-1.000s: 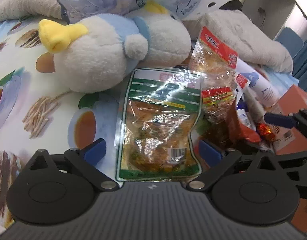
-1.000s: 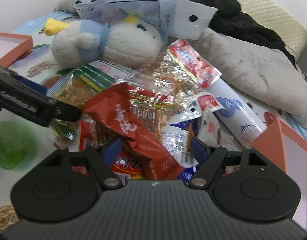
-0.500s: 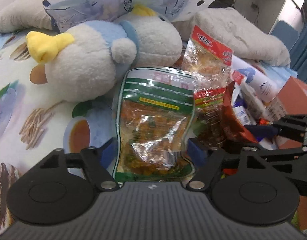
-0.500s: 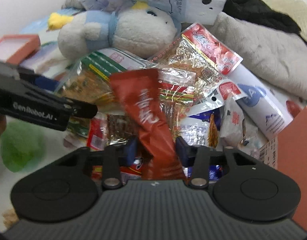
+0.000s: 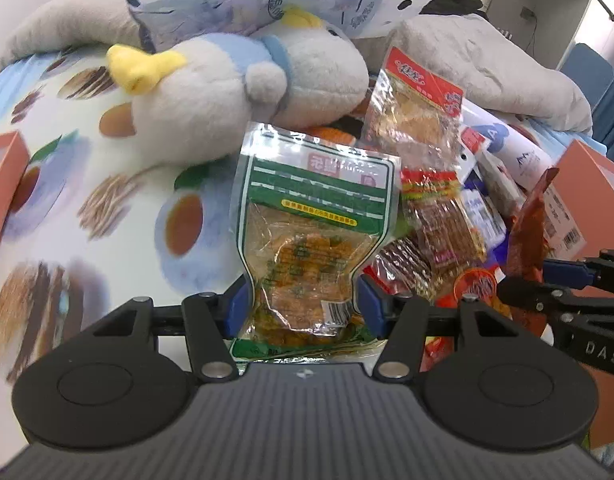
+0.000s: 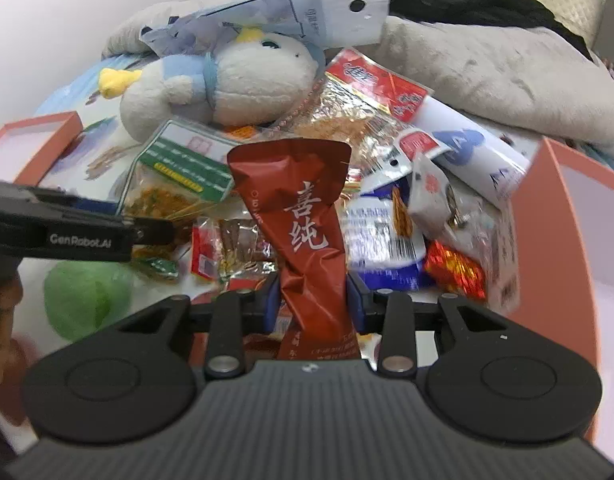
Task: Organize snacks
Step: 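Lift green bag with left tool while right tool lifts red wrapper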
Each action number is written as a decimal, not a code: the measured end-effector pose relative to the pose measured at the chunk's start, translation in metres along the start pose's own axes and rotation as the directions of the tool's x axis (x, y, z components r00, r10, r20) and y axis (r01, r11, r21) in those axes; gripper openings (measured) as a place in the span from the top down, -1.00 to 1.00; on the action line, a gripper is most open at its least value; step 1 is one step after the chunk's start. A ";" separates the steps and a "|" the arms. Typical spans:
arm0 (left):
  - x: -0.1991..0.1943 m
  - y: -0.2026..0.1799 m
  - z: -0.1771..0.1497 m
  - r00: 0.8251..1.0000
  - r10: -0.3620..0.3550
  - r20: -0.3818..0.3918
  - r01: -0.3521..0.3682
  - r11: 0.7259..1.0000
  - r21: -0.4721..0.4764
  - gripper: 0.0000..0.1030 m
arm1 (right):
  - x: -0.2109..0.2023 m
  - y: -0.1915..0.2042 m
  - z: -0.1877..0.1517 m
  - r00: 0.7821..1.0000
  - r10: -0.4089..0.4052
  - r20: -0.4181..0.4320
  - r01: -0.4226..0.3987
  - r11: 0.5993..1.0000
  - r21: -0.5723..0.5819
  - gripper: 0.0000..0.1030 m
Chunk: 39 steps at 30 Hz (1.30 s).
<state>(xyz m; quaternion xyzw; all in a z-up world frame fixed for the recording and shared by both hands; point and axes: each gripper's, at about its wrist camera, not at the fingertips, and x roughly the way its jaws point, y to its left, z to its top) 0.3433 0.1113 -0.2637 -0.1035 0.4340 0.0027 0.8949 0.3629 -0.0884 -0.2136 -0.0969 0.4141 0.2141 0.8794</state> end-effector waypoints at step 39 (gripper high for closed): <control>-0.137 -0.061 -0.052 0.995 -0.095 0.012 0.096 0.984 -0.147 -0.21 | -0.118 -0.011 -0.051 0.995 0.098 0.026 -0.101 0.965 0.241 0.26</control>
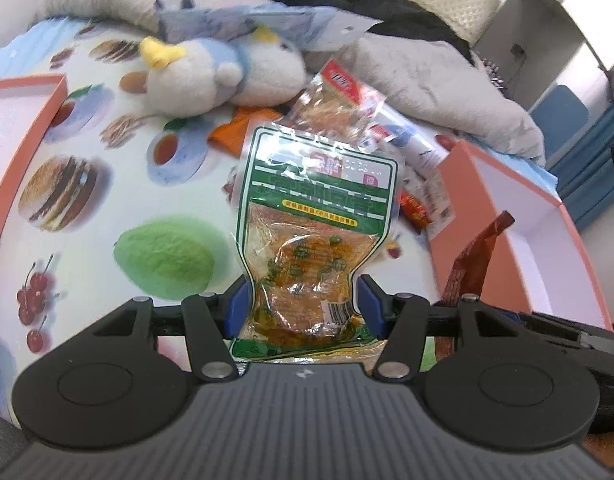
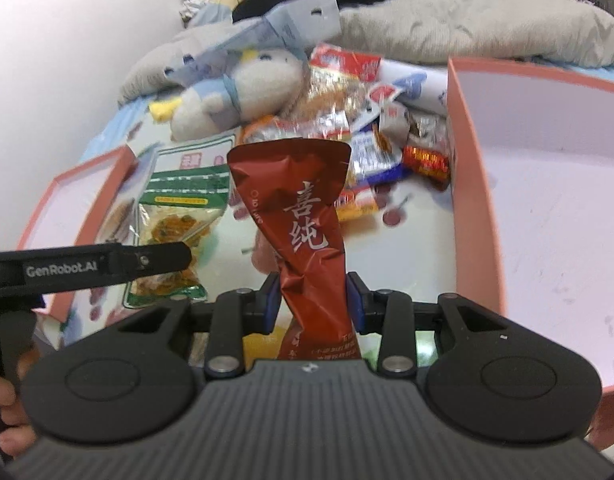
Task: Organize snacks
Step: 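Lift green bag with left tool while right tool lifts red wrapper, then drop green bag from left tool while right tool drops red wrapper into box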
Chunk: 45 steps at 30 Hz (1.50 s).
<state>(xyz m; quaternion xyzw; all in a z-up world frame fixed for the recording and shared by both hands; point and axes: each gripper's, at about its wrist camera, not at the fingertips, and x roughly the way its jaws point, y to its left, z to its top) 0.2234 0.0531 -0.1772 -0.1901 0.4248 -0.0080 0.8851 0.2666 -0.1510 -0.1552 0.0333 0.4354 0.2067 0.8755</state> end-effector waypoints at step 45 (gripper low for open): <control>-0.021 -0.199 0.060 0.963 -0.264 0.058 0.243 0.940 0.240 -0.22 | -0.129 -0.092 0.057 0.935 -0.198 0.295 0.184 0.980 0.075 0.26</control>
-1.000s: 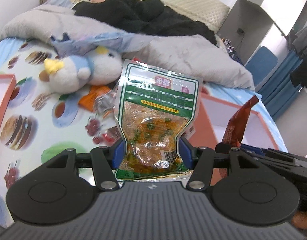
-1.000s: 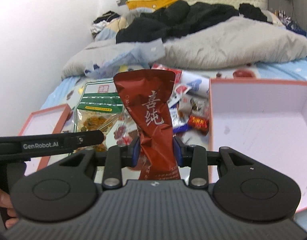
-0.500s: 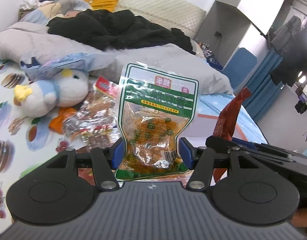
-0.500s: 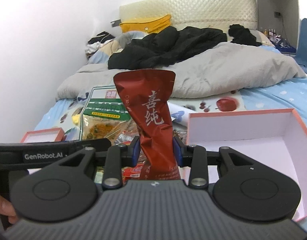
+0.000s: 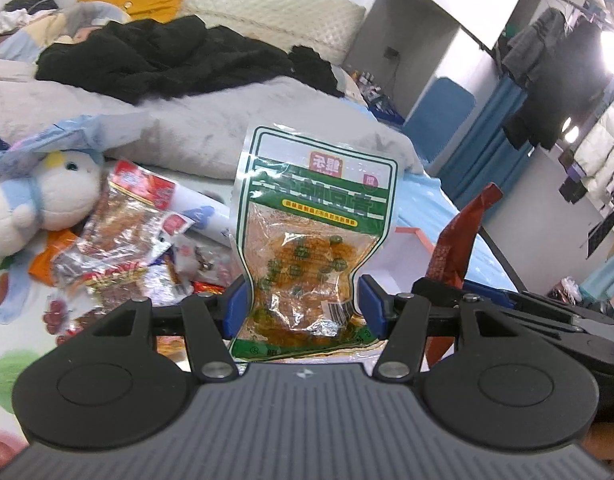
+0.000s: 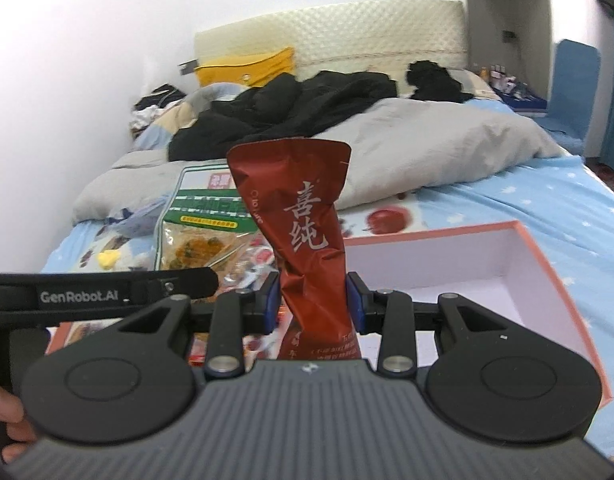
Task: Organize snacks
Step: 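Drop green bag from left tool while right tool drops red wrapper into box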
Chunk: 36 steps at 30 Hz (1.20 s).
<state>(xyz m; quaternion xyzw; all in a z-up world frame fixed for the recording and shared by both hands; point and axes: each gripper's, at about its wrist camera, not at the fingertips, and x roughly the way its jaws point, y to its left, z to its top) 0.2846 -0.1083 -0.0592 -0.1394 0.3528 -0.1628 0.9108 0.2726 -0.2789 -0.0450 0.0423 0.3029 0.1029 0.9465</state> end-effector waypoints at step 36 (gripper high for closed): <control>0.153 -0.031 -0.032 0.961 0.052 -0.273 -0.038 0.998 0.058 -0.62 | 0.078 -0.113 -0.075 0.977 -0.098 -0.187 0.126 0.982 0.142 -0.27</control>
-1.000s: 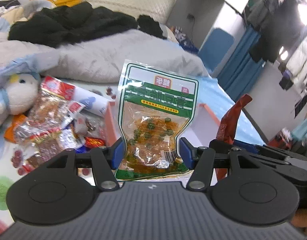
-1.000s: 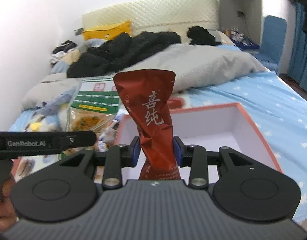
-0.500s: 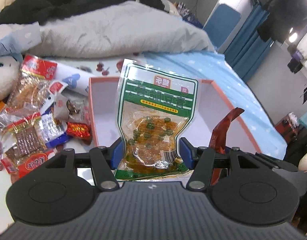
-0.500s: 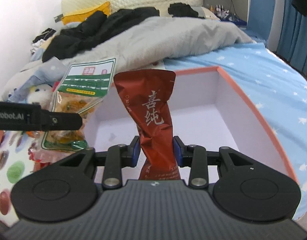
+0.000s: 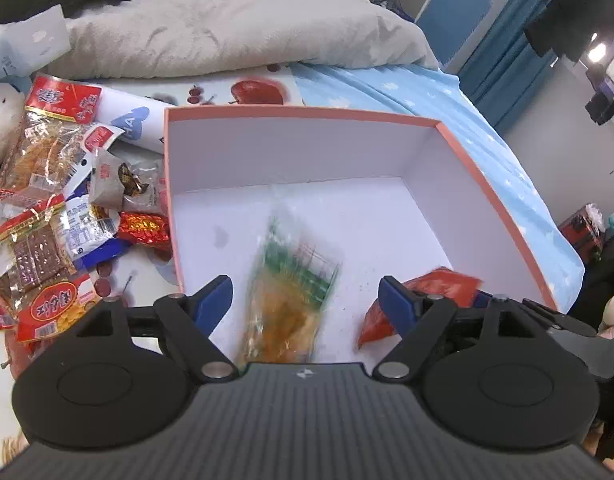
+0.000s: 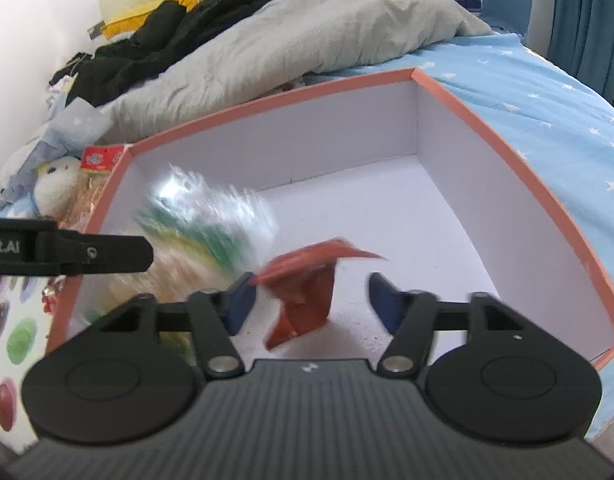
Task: Organize snacks
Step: 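Drop green bag from left tool while right tool drops red wrapper into box, then withdraw both tools from the box back toward the snack pile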
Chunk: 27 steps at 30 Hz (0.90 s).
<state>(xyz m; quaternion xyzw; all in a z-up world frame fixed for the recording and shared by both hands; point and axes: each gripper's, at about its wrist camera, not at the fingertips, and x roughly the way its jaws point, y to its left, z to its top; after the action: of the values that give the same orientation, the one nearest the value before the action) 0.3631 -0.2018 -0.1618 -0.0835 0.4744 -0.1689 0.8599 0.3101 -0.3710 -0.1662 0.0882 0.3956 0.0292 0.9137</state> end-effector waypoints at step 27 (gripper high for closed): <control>-0.170 0.013 -0.020 0.950 -0.004 0.312 -0.019 0.997 0.072 -0.62 | -0.125 0.065 0.022 0.951 0.128 0.281 -0.116 0.991 -0.060 -0.27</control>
<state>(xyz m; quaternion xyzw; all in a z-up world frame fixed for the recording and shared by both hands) 0.2657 -0.1264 -0.0425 -0.0755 0.3261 -0.1676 0.9273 0.2416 -0.3253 -0.0492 0.0962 0.2531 0.0810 0.9592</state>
